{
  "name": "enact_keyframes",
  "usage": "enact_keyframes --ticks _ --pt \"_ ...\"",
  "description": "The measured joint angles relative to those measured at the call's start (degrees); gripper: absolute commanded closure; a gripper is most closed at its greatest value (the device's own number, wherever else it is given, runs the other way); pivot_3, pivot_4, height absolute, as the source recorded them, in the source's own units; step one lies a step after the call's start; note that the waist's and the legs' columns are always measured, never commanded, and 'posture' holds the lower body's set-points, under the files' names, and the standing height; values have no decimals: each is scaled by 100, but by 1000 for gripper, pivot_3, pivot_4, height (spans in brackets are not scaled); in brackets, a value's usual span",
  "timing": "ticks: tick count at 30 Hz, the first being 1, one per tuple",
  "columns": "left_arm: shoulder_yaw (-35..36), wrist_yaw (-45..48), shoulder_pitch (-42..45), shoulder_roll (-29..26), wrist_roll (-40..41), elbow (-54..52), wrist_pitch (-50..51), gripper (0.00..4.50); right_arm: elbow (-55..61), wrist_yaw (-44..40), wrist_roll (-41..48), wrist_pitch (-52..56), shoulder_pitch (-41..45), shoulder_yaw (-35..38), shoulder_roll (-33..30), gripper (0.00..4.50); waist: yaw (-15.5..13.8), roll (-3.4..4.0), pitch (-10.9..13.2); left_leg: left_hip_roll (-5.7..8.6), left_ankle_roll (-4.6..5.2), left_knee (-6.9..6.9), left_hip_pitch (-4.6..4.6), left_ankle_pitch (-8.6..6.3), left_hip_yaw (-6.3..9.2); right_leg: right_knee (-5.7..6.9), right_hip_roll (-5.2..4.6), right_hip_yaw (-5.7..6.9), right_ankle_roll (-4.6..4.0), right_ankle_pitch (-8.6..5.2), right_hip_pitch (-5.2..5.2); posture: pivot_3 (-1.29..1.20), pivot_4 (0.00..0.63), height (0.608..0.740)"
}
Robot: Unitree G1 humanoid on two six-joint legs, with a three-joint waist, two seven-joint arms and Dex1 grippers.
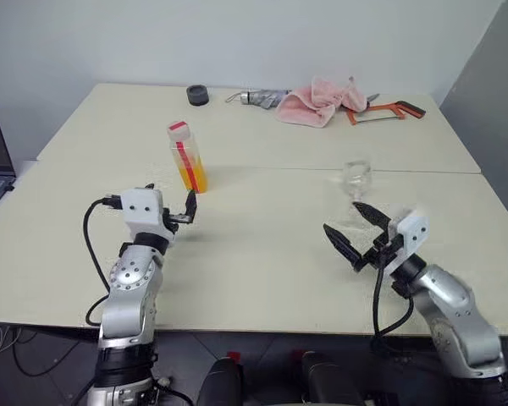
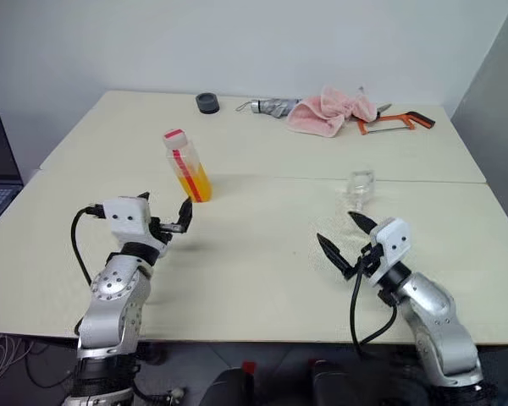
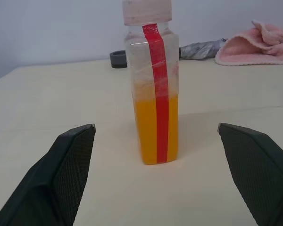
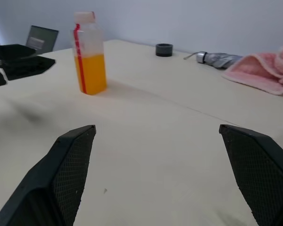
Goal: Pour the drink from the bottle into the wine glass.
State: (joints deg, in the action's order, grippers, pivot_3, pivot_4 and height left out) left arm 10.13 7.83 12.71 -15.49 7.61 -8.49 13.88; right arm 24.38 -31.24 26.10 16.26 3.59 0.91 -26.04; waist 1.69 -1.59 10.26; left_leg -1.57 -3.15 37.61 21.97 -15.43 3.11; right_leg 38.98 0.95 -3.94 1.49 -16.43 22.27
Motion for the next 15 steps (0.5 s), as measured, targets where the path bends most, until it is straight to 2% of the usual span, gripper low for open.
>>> enact_keyframes --ticks 6,15 --pt "-99 -324 426 160 -101 19 371 44 290 -166 418 674 249 -25 -134 0 -2 -1 0 4 0 0 4 0 2 -1 0 1 -2 2 0 0 150 740" --pt "-250 -595 1021 287 -372 600 462 44 287 -405 426 820 464 -101 -245 0 0 -2 1 4 0 0 4 0 2 -1 0 12 -1 3 2 0 150 740"
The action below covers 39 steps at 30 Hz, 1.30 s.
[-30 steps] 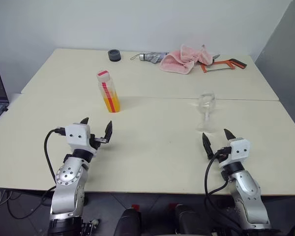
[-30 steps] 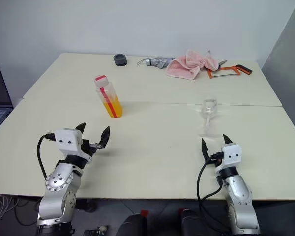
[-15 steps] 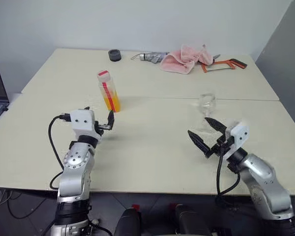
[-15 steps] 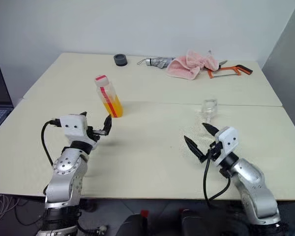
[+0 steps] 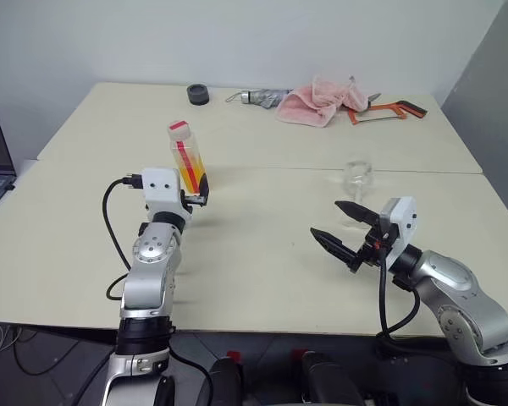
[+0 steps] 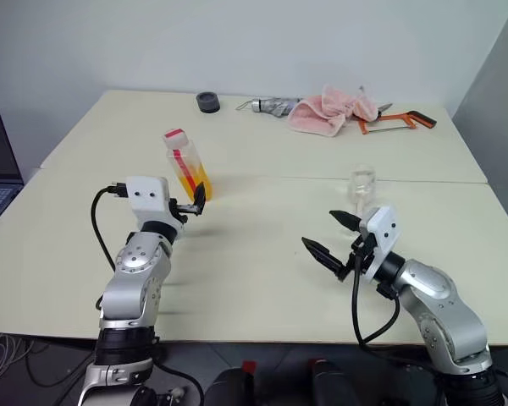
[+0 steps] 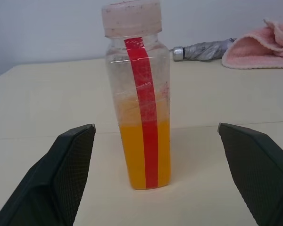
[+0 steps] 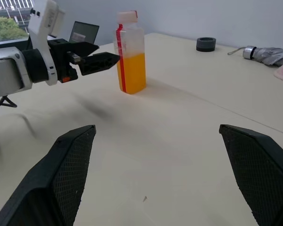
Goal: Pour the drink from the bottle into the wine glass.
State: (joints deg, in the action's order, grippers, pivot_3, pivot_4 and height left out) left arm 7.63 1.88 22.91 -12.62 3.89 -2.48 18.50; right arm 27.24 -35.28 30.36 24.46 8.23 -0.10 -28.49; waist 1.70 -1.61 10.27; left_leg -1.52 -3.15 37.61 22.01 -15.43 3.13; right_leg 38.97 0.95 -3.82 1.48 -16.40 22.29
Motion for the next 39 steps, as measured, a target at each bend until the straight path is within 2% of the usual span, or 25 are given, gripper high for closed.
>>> enact_keyframes --ticks 7,14,27,39 --pt "9 -149 401 39 -54 344 62 44 -6 -523 128 238 218 -124 -275 0 -3 -2 1 2 0 0 3 0 1 -1 -1 3 -3 2 0 0 150 740" --pt "12 -247 674 25 -104 695 62 44 -144 -742 121 252 458 -129 -292 0 -3 -2 1 2 0 0 3 0 2 -1 -1 5 -4 3 0 0 150 740" --pt "160 -254 1258 -190 -110 1458 -2 44 -272 -680 123 548 1151 -371 48 0 -3 -2 1 1 -1 0 7 0 9 0 -4 11 -13 9 1 0 150 740" --pt "156 -247 1844 -238 -168 2346 -254 44 -286 -562 247 785 1374 -371 372 0 -4 -2 1 2 -1 0 11 0 13 -1 -7 18 -17 11 3 0 150 740"
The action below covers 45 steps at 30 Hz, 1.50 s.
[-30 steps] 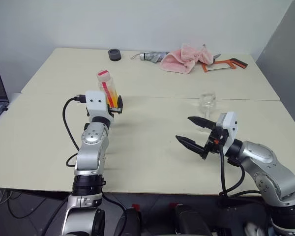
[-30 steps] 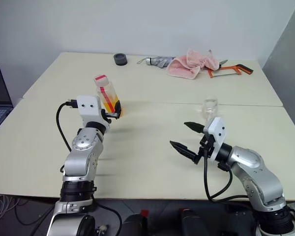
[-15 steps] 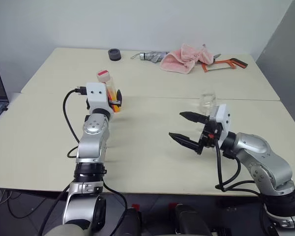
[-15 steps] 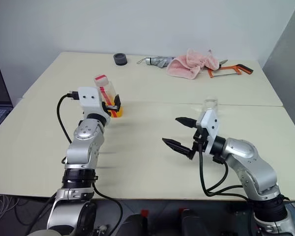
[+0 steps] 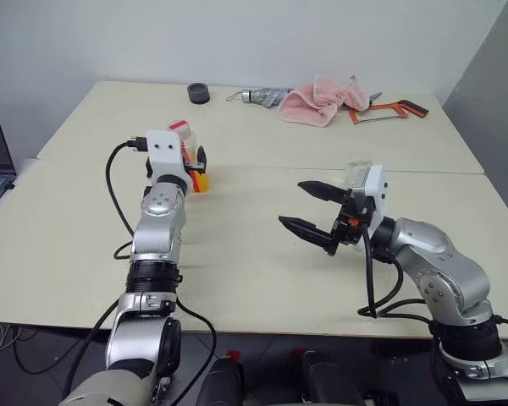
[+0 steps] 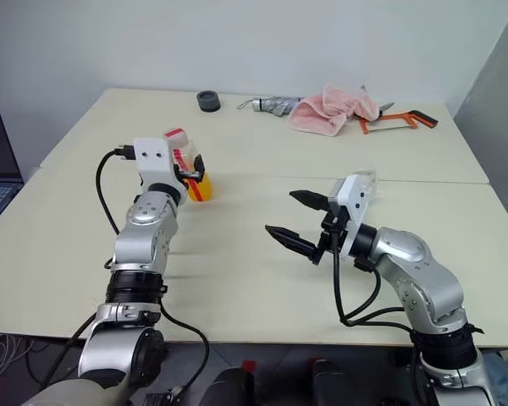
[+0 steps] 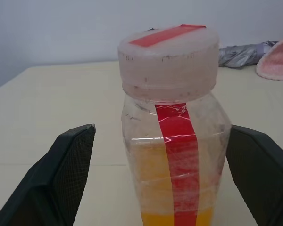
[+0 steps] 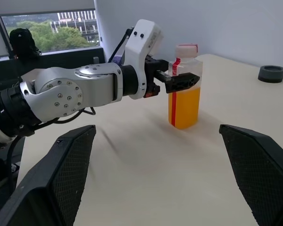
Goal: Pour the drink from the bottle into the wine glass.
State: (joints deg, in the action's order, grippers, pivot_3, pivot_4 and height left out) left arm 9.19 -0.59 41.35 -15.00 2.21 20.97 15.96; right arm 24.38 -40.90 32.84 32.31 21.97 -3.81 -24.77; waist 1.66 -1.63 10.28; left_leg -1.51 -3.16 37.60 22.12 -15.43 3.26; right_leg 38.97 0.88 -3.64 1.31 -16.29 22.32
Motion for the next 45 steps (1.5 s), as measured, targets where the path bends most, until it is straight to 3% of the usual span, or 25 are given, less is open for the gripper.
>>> enact_keyframes --ticks 10,27,30,36,45 --pt "17 -5 502 15 15 660 -284 44 -62 20 -20 5 111 -9 72 0 0 0 0 0 0 0 2 0 1 0 0 1 0 0 2 0 150 740" --pt "20 -4 628 10 42 977 -404 44 -208 29 -109 -43 123 -12 104 0 0 0 0 0 0 0 6 0 2 0 0 3 0 0 4 0 150 740" --pt "19 -2 667 8 41 1090 -404 650 -212 33 -122 -43 137 -12 111 0 1 0 0 0 0 0 6 0 2 0 0 3 0 0 4 0 150 740" --pt "16 6 669 9 54 1161 -409 2512 -216 51 -126 -43 151 -12 127 0 1 0 0 0 0 0 10 0 3 0 -1 4 -1 1 7 0 150 740" --pt "15 13 667 9 57 1161 -434 2649 -216 58 -133 -63 151 -12 149 0 0 0 0 0 0 0 19 0 5 1 -1 5 -1 1 14 0 150 740"
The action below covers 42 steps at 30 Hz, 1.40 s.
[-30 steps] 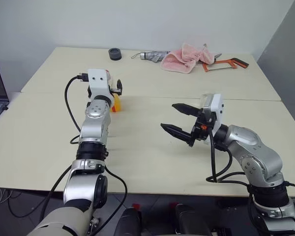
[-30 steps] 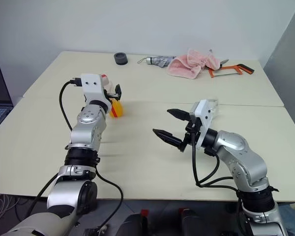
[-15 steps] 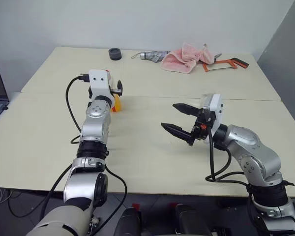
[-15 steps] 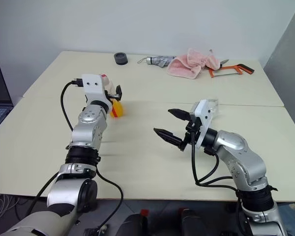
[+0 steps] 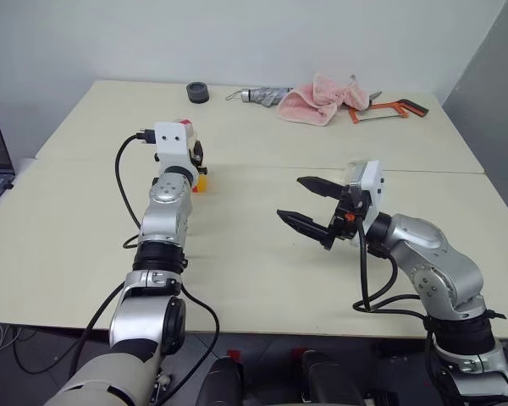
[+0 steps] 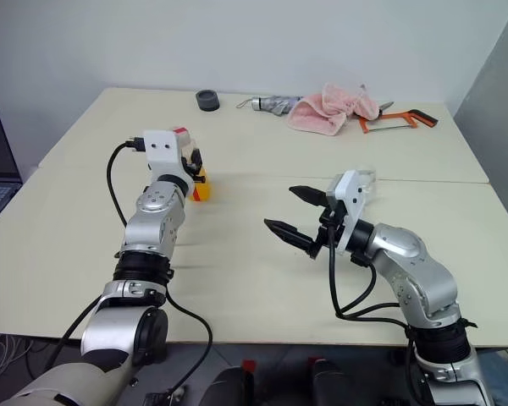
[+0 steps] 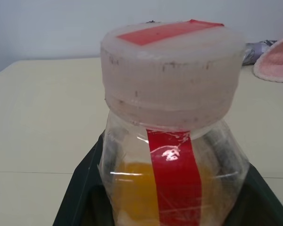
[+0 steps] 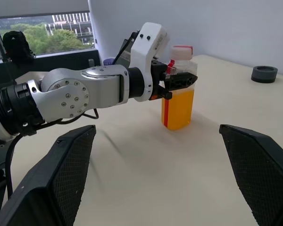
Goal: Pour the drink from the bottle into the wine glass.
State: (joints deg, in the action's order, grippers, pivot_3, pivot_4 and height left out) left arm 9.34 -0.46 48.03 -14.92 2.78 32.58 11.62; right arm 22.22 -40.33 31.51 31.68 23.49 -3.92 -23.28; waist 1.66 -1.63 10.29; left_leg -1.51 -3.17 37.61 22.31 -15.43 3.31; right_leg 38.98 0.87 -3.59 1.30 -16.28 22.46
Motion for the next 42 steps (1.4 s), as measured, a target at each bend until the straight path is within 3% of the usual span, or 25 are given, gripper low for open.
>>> enact_keyframes --ticks 5,13,23,30,42 --pt "-45 196 -190 -8 6 -275 -140 2649 0 19 -63 -68 1 -1 45 0 0 0 0 -4 -18 18 66 11 1 17 -3 -1 0 3 68 0 150 740" --pt "-206 1239 -654 -44 354 -1016 -38 2649 -5 34 -117 -128 0 -2 60 0 -2 0 0 -3 -21 19 72 12 -4 17 -11 -4 0 3 74 0 150 740" --pt "-1072 4014 -1261 -362 1241 -2181 295 2658 520 52 -76 194 -477 200 -637 0 -3 1 0 -1 -3 22 71 2 -8 18 -4 -7 0 3 74 0 150 740" --pt "-1622 5652 -1356 -631 1542 -2490 293 2658 929 630 135 800 -226 209 -403 0 30 3 1 -2 -1 25 62 1 -11 33 12 -13 -1 2 74 0 150 740" --pt "-1804 6540 -1343 -598 1515 -2302 -58 2658 842 934 -139 835 84 -276 1 0 14 3 1 1 0 30 63 1 -12 36 10 -14 -1 2 74 0 150 740"
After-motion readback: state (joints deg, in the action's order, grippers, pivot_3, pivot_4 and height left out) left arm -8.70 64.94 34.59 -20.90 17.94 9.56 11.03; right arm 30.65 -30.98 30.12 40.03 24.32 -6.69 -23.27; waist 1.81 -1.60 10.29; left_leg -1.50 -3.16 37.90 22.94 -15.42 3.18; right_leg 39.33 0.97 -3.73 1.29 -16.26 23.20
